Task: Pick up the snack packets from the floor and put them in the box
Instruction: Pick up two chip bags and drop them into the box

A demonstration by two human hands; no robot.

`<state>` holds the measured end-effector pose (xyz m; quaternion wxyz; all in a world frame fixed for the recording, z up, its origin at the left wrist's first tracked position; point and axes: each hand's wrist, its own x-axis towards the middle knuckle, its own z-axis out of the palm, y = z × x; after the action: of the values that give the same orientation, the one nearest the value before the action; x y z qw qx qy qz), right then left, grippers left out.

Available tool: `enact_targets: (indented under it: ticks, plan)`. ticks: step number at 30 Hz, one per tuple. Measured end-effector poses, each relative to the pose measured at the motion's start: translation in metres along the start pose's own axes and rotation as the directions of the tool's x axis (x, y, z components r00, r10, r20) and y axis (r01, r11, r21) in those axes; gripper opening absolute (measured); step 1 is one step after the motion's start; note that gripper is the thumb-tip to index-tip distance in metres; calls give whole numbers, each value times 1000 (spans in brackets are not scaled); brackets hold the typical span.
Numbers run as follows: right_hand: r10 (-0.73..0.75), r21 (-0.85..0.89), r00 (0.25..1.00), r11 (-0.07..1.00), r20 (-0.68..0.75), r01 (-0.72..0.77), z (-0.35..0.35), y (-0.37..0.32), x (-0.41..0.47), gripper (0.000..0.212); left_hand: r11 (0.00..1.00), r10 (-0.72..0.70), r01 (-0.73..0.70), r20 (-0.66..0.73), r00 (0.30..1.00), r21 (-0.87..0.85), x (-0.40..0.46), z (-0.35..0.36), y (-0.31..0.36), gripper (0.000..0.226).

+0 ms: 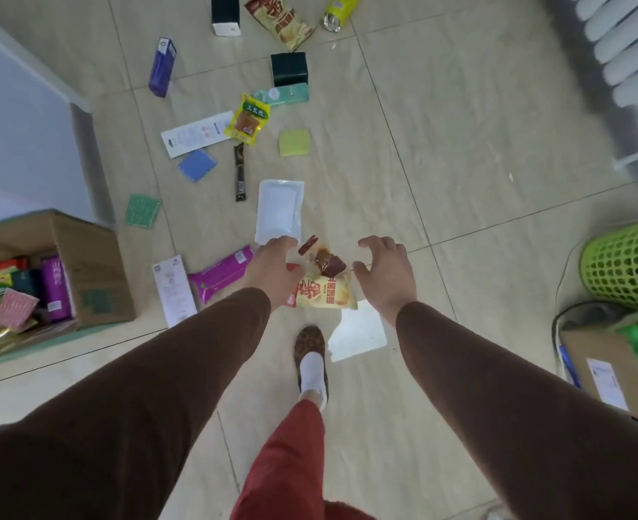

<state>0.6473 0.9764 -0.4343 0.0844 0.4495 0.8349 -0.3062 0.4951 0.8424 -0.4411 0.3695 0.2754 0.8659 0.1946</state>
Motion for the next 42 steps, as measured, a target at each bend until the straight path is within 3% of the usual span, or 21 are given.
enact_targets:
  ticks: [11, 24, 30, 42]
  plan:
    - [21, 24, 999, 999, 30, -22, -99, 68, 154, 43, 997, -30, 28, 22, 999, 67, 133, 16, 122, 52]
    - [-136, -48, 981, 988, 141, 144, -233, 125, 371, 42, 989, -146, 145, -79, 986, -29, 297, 38, 277, 55]
    - [-168, -33, 971, 984, 170, 176, -258, 90, 463, 42, 981, -186, 177, -137, 973, -75, 367, 3, 299, 54]
    - [-194, -44, 949, 976, 248, 211, -252, -54, 669, 45, 932, -331, 294, -164, 929, -214, 518, -110, 280, 55]
